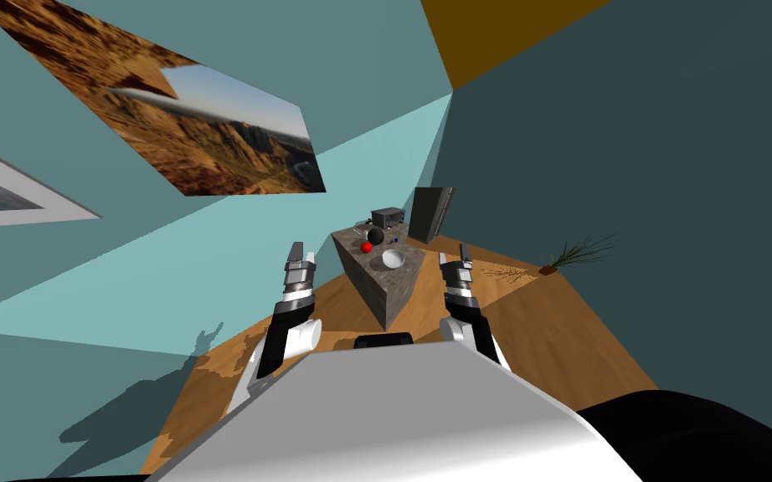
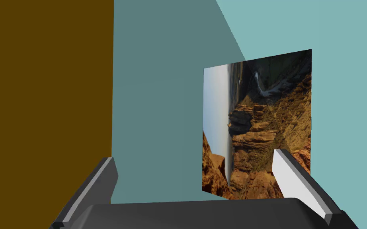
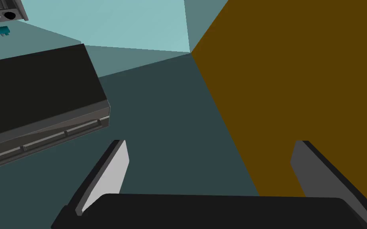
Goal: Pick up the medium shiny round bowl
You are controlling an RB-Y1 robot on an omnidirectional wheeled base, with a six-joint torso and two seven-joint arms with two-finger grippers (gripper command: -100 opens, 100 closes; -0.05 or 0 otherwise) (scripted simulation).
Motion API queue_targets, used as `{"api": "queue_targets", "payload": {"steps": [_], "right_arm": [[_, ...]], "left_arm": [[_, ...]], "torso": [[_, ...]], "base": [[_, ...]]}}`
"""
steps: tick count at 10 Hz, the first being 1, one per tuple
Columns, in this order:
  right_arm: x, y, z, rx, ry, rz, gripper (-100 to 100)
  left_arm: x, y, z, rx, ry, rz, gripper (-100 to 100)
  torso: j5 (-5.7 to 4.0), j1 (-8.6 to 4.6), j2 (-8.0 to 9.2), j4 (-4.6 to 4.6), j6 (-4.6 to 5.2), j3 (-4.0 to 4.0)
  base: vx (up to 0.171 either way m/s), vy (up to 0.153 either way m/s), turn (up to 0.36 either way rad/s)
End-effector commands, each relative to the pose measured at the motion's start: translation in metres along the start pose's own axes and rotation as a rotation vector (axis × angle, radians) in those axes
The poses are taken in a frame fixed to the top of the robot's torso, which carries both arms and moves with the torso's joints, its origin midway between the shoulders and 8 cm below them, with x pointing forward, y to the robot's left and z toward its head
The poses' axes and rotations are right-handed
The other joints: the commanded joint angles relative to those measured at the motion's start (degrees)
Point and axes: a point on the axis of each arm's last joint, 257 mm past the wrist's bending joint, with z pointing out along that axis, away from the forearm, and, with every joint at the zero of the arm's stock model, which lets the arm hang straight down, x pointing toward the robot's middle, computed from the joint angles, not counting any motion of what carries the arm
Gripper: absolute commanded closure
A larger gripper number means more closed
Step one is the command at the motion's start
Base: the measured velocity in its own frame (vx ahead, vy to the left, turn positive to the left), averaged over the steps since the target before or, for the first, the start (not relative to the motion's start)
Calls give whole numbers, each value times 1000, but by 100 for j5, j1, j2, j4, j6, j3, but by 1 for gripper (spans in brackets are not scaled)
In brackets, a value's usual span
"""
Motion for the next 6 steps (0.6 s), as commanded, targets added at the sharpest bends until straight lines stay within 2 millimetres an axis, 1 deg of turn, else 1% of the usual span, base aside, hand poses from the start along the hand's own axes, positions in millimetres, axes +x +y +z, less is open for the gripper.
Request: {"api": "queue_targets", "payload": {"steps": [1, 2, 4, 5, 6], "right_arm": [[6, -4, -3, 13, 36, -10, -100], [11, -9, -6, 26, 65, -16, -100], [22, -25, -16, 65, 120, -23, -100], [23, -25, -16, 67, 133, -29, -100], [29, -36, -24, 94, 168, -36, -100]], "left_arm": [[0, 0, 0, 0, 0, 0, 0], [0, 0, 0, 0, 0, 0, 0], [0, 0, 0, 0, 0, 0, 0], [0, 0, 0, 0, 0, 0, 0], [0, 0, 0, 0, 0, 0, 0]], "torso": [[0, 0, 0, 0, 0, 0], [-2, -12, 5, 1, 0, 3], [-8, -34, 23, 5, 0, 13], [-9, -42, 29, 6, 1, 17], [-8, -32, 22, 5, 1, 13]], "base": [[-17, -33, -6], [-39, -67, -2], [-75, -96, -1], [-46, -73, 5], [-33, -79, -4]]}}
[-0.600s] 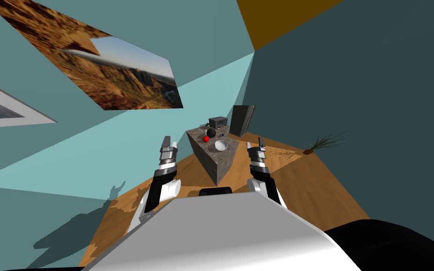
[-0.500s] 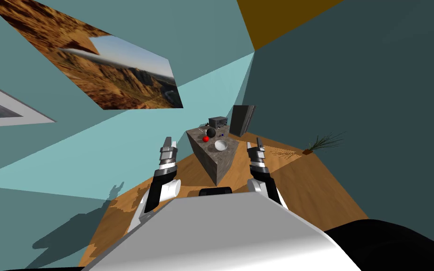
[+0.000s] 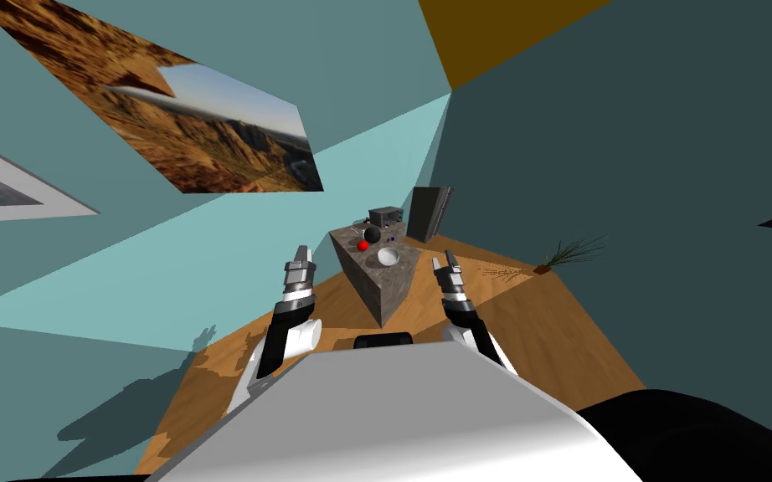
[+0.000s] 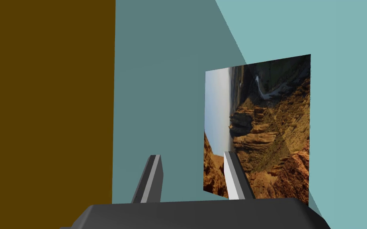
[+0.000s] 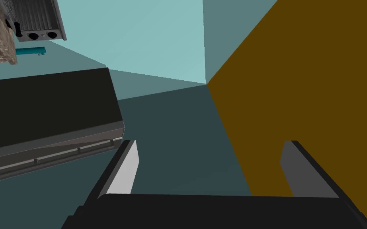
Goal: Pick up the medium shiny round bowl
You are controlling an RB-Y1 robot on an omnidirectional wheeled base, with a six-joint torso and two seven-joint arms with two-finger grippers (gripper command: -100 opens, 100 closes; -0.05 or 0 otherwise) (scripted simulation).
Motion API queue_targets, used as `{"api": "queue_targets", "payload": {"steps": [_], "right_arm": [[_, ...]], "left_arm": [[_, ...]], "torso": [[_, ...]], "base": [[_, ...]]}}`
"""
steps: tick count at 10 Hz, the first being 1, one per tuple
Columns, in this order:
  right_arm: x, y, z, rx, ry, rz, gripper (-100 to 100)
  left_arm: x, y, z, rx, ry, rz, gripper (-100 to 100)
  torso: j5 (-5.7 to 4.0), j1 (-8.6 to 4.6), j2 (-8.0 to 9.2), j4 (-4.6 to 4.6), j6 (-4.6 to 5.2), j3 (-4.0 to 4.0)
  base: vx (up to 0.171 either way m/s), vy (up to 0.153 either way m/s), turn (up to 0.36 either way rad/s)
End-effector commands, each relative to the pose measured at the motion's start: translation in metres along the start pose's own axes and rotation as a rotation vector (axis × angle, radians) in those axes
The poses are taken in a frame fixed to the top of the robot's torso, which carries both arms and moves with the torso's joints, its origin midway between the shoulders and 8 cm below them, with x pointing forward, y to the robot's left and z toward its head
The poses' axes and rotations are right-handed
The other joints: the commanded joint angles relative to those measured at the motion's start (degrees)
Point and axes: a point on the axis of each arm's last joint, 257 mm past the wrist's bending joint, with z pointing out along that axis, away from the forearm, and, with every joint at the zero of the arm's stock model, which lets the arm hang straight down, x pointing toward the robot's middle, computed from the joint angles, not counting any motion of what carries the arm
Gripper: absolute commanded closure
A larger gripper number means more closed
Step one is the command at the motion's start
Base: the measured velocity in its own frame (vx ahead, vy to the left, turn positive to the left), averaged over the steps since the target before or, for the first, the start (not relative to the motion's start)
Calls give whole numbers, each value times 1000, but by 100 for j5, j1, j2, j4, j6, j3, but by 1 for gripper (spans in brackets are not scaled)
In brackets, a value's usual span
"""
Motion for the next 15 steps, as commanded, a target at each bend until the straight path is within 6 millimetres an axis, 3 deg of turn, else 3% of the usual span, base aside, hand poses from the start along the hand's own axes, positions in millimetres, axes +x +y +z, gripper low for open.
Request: {"api": "queue_targets", "payload": {"steps": [1, 2, 4, 7, 8, 9, 10, 11, 12, 13, 14, 15], "right_arm": [[11, -19, -11, 45, 48, -6, -100], [12, -19, -11, 48, 61, -13, -100], [25, -50, -32, 125, 128, -25, -100], [33, -69, -48, 176, 194, -52, -100], [37, -87, -63, 223, 228, -62, -100], [38, -87, -65, 227, 243, -71, -100], [41, -106, -83, 276, 276, -82, -100], [41, -107, -84, 280, 295, -93, -100], [43, -125, -105, 333, 339, -114, -100], [43, -126, -107, 337, 349, -120, -100], [43, -144, -129, 390, 387, -139, -100], [42, -144, -131, 394, 406, -151, -100]], "left_arm": [[0, 0, 0, 0, 0, 0, 0], [0, 0, 0, 0, 0, 0, 0], [0, 0, 0, 0, 0, 0, 0], [0, 0, 0, 0, 0, 0, 0], [0, 0, 0, 0, 0, 0, 0], [0, 0, 0, 0, 0, 0, 0], [0, 0, 0, 0, 0, 0, 0], [0, 0, 0, 0, 0, 0, 0], [0, 0, 0, 0, 0, 0, 0], [0, 0, 0, 0, 0, 0, 0], [0, 0, 0, 0, 0, 0, 0], [0, 0, 0, 0, 0, 0, 0]], "torso": [[0, 0, 0, 0, 0, 0], [-2, -6, 6, 1, 0, 3], [0, -1, 5, 1, 0, 3], [0, 2, 5, 1, -1, 3], [1, 9, -1, 1, 0, 0], [2, 12, -1, 0, 0, -1], [3, 16, -4, 0, 0, -2], [3, 16, 0, 0, 0, 0], [3, 20, -2, 0, -1, -1], [3, 20, -4, 0, -1, -2], [4, 22, -6, 0, -1, -3], [5, 26, -5, -1, 0, -3]], "base": [[-62, -103, 4], [-55, -73, 7], [-63, -89, 6], [-48, -69, 9], [-34, -54, 15], [-30, -43, 6], [-43, -38, 20], [-37, -32, 9], [-33, -35, 26], [-28, -29, 17], [-29, -15, 33], [-24, -13, 16]]}}
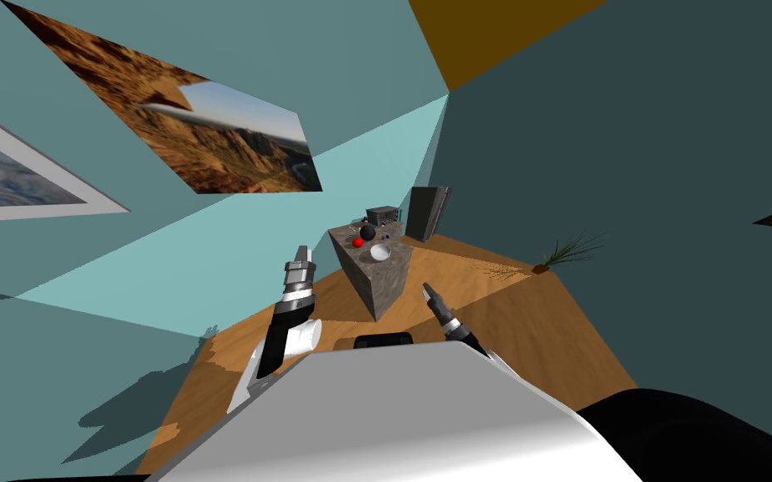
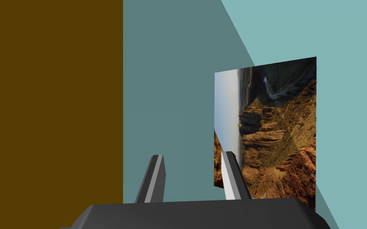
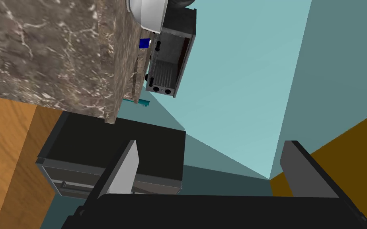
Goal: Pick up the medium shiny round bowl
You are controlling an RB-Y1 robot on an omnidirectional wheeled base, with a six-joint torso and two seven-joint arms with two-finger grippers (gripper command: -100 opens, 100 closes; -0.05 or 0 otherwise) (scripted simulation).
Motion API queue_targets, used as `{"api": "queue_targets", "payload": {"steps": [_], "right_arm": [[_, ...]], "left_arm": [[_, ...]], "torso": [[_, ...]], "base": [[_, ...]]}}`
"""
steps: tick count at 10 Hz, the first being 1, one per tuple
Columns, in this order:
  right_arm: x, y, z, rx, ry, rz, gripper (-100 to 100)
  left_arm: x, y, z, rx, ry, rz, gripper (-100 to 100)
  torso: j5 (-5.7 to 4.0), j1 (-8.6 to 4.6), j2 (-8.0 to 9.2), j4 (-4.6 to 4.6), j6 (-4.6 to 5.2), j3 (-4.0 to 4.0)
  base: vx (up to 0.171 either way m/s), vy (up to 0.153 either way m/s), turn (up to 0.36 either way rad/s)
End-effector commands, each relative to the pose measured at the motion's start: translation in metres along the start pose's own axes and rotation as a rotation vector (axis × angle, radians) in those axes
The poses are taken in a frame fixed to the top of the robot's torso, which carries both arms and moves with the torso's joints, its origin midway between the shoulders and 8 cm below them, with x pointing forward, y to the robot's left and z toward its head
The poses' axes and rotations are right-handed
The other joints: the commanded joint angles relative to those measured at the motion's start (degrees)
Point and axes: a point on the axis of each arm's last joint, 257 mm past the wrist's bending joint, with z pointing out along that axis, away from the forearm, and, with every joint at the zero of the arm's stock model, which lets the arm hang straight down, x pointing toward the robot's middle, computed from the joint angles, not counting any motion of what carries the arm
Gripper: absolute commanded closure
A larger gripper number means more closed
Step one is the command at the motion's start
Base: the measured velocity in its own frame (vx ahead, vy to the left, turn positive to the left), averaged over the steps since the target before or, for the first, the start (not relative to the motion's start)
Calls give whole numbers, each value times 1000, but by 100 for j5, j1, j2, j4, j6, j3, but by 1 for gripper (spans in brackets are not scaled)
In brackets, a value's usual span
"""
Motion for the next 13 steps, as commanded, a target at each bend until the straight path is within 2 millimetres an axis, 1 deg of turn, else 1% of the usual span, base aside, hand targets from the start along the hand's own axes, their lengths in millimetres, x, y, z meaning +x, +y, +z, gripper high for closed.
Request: {"api": "queue_targets", "payload": {"steps": [1, 2, 3, 4, 5, 7, 8, 9, 10, 11, 12, 13], "right_arm": [[11, -27, -18, 65, 52, -28, -100], [10, -28, -21, 71, 71, -44, -100], [18, -52, -38, 127, 112, -67, -100], [16, -54, -41, 134, 131, -84, -100], [23, -75, -59, 182, 168, -104, -100], [20, -80, -64, 197, 193, -128, -100], [23, -102, -86, 252, 243, -162, -100], [20, -104, -90, 261, 257, -176, -100], [24, -118, -108, 296, 303, -206, -100], [18, -127, -117, 323, 319, -225, -100], [20, -139, -136, 354, 363, -255, -100], [11, -148, -146, 384, 383, -279, -100]], "left_arm": [[0, 0, 0, 0, 0, 0, 0], [0, 0, 0, 0, 0, 0, 0], [0, 0, 0, 0, 0, 0, 0], [0, 0, 0, 0, 0, 0, 0], [0, 0, 0, 0, 0, 0, 0], [0, 0, 0, 0, 0, 0, 0], [0, 0, 0, 0, 0, 0, 0], [0, 0, 0, 0, 0, 0, 0], [0, 0, 0, 0, 0, 0, 0], [0, 0, 0, 0, 0, 0, 0], [0, 0, 0, 0, 0, 0, 0], [0, 0, 0, 0, 0, 0, 0]], "torso": [[0, 0, 0, 0, 0, 0], [1, 3, 1, 0, 0, 0], [1, 4, -1, 0, 0, -1], [2, 7, -2, -1, 0, -1], [2, 10, -4, -1, 0, -2], [4, 16, -8, -2, 0, -4], [4, 13, -8, -2, 1, -5], [4, 18, -9, -2, -1, -5], [5, 20, -10, -2, 1, -6], [5, 25, -14, -3, -1, -8], [7, 27, -16, -3, 0, -9], [8, 37, -18, -4, -1, -10]], "base": [[-24, -3, 50], [-22, -3, 17], [-20, 7, 48], [-14, 13, 22], [-6, 30, 55], [-4, 21, 13], [-3, 33, 69], [1, 37, 35], [13, 53, 71], [15, 57, 33], [21, 87, 77], [17, 76, 38]]}}
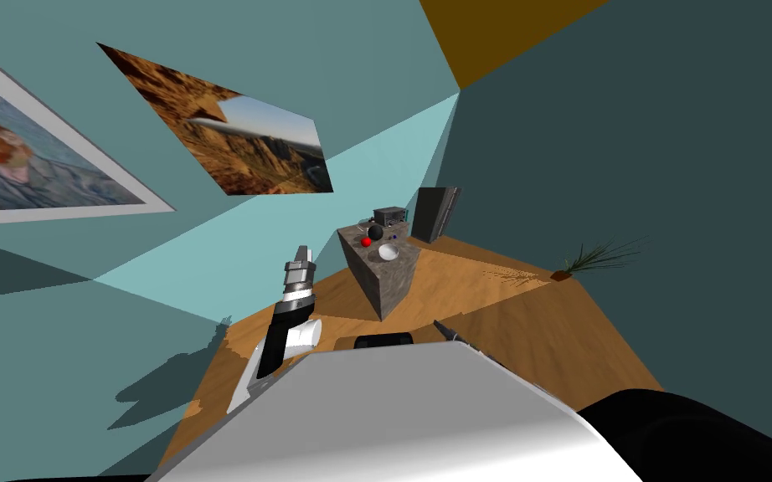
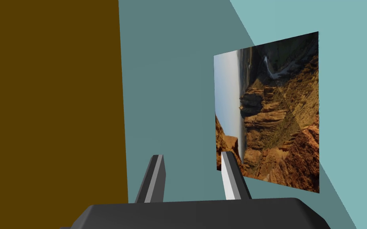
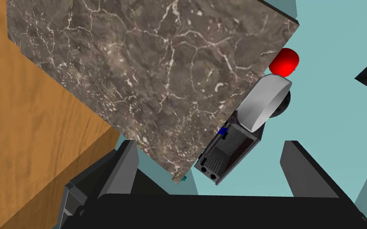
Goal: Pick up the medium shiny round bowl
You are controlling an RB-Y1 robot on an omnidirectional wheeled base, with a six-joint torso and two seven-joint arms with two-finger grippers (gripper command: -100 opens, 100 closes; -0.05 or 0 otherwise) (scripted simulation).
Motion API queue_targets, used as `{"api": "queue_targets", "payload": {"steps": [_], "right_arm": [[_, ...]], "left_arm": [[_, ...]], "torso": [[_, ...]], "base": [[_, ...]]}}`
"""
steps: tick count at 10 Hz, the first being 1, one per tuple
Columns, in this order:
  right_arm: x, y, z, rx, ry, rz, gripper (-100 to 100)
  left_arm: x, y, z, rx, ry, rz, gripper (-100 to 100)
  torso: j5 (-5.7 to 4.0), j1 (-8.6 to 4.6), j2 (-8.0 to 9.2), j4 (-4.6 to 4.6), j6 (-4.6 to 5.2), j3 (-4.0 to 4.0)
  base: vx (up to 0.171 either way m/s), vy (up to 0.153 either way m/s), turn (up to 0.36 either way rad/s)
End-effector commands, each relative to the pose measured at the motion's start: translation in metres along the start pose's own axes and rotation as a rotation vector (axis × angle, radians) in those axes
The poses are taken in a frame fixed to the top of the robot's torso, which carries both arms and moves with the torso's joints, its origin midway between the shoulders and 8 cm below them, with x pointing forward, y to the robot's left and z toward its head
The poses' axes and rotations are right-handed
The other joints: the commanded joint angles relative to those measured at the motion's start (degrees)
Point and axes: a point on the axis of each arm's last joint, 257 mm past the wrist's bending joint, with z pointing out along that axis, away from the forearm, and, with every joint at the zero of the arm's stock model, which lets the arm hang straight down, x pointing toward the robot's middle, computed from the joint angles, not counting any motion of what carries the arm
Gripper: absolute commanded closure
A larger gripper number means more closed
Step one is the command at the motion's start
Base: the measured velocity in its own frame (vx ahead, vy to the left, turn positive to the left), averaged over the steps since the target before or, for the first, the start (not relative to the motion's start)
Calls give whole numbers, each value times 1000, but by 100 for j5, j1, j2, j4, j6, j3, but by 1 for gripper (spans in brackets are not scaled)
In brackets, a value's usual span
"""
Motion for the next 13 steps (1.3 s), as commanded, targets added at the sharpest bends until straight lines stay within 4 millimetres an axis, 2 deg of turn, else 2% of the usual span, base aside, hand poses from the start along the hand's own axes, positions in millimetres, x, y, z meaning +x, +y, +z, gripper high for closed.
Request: {"api": "queue_targets", "payload": {"steps": [1, 2, 3, 4, 5, 6, 7, 9, 10, 12, 13], "right_arm": [[13, -30, -23, 70, 64, -52, -100], [9, -36, -29, 83, 83, -76, -100], [15, -54, -45, 120, 130, -118, -100], [9, -65, -55, 147, 152, -145, -100], [14, -78, -69, 173, 193, -182, -100], [7, -91, -80, 205, 213, -207, -100], [8, -101, -95, 224, 260, -252, -100], [-2, -116, -109, 265, 281, -281, -100], [-7, -129, -128, 293, 334, -337, -100], [-14, -138, -138, 320, 344, -350, -100], [-23, -152, -159, 356, 397, -408, -100]], "left_arm": [[0, 0, 0, 0, 0, 0, 0], [0, 0, 0, 0, 0, 0, 0], [0, 0, 0, 0, 0, 0, 0], [0, 0, 0, 0, 0, 0, 0], [0, 0, 0, 0, 0, 0, 0], [0, 0, 0, 0, 0, 0, 0], [0, 0, 0, 0, 0, 0, 0], [0, 0, 0, 0, 0, 0, 0], [0, 0, 0, 0, 0, 0, 0], [0, 0, 0, 0, 0, 0, 0], [0, 0, 0, 0, 0, 0, 0]], "torso": [[0, 0, 0, 0, 0, 0], [1, 7, 2, 0, 0, 1], [1, 4, 2, 0, 1, 1], [1, 11, -1, 0, -2, 0], [2, 9, -5, -1, 1, -2], [3, 17, -12, -2, -1, -7], [4, 11, -11, -3, 1, -7], [5, 19, -17, -4, 0, -10], [-1, -2, -3, -1, 2, -2], [2, 15, -9, -1, 1, -5], [0, 0, -4, -1, 3, -2]], "base": [[15, 95, 96], [18, 78, 35], [22, 101, 98], [36, 93, 43], [60, 118, 101], [52, 99, 56], [77, 133, 92], [42, 83, 28], [27, 94, 108], [42, 85, 33], [41, 114, 120]]}}
